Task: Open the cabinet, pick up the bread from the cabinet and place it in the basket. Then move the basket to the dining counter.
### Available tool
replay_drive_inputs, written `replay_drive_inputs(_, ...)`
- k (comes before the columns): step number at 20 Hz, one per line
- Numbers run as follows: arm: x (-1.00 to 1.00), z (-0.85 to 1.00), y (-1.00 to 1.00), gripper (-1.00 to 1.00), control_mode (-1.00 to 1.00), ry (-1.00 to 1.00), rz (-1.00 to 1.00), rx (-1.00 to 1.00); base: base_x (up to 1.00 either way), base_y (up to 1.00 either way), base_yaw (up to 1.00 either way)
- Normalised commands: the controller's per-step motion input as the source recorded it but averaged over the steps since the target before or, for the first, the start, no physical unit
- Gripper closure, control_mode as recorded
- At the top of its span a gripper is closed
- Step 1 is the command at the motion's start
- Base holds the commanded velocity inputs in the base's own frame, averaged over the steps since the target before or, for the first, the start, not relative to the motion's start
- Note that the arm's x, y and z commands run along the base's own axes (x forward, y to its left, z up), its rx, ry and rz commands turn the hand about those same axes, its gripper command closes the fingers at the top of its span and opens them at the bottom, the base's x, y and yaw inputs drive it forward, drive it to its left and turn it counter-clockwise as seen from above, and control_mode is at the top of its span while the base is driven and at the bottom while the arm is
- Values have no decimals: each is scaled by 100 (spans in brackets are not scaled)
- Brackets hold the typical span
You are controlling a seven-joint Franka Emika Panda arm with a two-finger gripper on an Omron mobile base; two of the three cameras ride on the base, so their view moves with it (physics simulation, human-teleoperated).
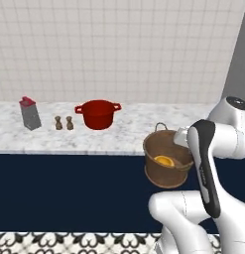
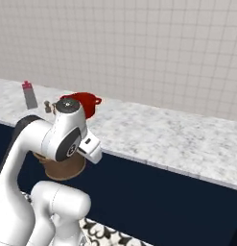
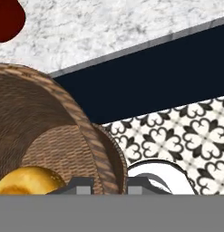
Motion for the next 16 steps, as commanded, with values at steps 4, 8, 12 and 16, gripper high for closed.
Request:
replay_drive_inputs(4,0,0,0,100,100,0,0,0,98,-34,-3)
replay_drive_inputs(8,0,0,0,100,100,0,0,0,73,-10,-2)
replay_drive_inputs(12,0,0,0,100,100,0,0,0,42,-12,-1)
replay_drive_inputs(16,0,0,0,100,100,0,0,0,0,0,0)
